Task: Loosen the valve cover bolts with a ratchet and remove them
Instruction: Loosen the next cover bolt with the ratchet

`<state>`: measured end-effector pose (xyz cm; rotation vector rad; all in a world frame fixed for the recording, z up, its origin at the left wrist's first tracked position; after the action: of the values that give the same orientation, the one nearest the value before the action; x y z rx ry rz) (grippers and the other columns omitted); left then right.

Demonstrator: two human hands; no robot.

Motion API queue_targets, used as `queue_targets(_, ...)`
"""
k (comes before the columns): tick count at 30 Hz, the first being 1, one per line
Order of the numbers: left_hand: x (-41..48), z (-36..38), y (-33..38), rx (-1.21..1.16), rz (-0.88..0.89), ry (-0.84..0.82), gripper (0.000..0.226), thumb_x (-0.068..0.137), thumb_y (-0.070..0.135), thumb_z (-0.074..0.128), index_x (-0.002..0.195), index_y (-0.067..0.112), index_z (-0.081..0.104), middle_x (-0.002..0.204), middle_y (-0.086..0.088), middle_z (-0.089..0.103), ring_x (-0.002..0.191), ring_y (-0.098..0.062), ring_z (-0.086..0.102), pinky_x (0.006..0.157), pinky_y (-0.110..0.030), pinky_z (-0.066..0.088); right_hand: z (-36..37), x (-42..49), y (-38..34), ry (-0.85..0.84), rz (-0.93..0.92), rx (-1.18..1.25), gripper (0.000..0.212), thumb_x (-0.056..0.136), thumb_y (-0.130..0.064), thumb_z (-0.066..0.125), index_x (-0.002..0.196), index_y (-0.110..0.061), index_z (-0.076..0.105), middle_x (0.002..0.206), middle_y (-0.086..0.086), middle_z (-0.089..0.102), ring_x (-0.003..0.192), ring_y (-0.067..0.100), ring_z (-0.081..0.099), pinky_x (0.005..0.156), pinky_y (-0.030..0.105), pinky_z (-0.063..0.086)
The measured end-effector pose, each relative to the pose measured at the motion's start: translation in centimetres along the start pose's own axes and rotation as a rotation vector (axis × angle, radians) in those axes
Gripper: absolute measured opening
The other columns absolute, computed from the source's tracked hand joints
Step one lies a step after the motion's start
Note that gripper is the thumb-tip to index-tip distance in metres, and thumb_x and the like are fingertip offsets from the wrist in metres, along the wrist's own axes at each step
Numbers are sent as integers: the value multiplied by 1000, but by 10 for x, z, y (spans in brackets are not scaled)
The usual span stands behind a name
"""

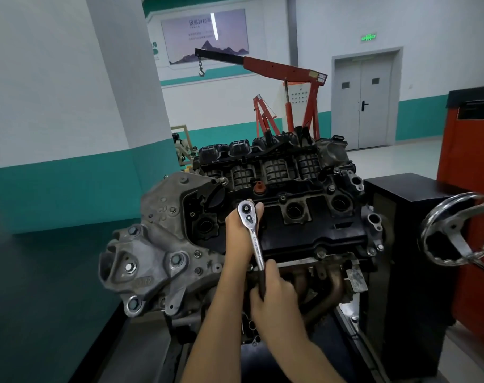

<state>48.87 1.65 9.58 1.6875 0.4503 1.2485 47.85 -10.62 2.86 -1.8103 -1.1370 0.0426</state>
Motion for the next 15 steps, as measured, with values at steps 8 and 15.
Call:
queue_targets(8,5,-5,1,57,-9,-100,42,92,16,60,54,29,48,57,14,45,62,-4,41,65,-26,36,-107,56,26,-253,-208,-448,32,90,-14,57,120,-20,49,80,2,52,74,26,60,62,29,47)
queue_targets(15,1,-12,-6,-91,-31,5,37,93,0,53,66,25,58,76,5,61,82,-13,56,80,-29,45,-139,107,5,-197,-522,-896,30,91,-23,56,118,-24,45,97,2,63,85,27,63,64,32,40)
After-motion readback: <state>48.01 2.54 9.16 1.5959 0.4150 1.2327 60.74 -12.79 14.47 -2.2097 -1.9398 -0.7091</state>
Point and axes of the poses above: each hand's wrist, its own x-axis towards the middle knuckle, its own z-axis out of the palm, y = z × x, the point moved 2 cm from there along x, towards the middle knuckle
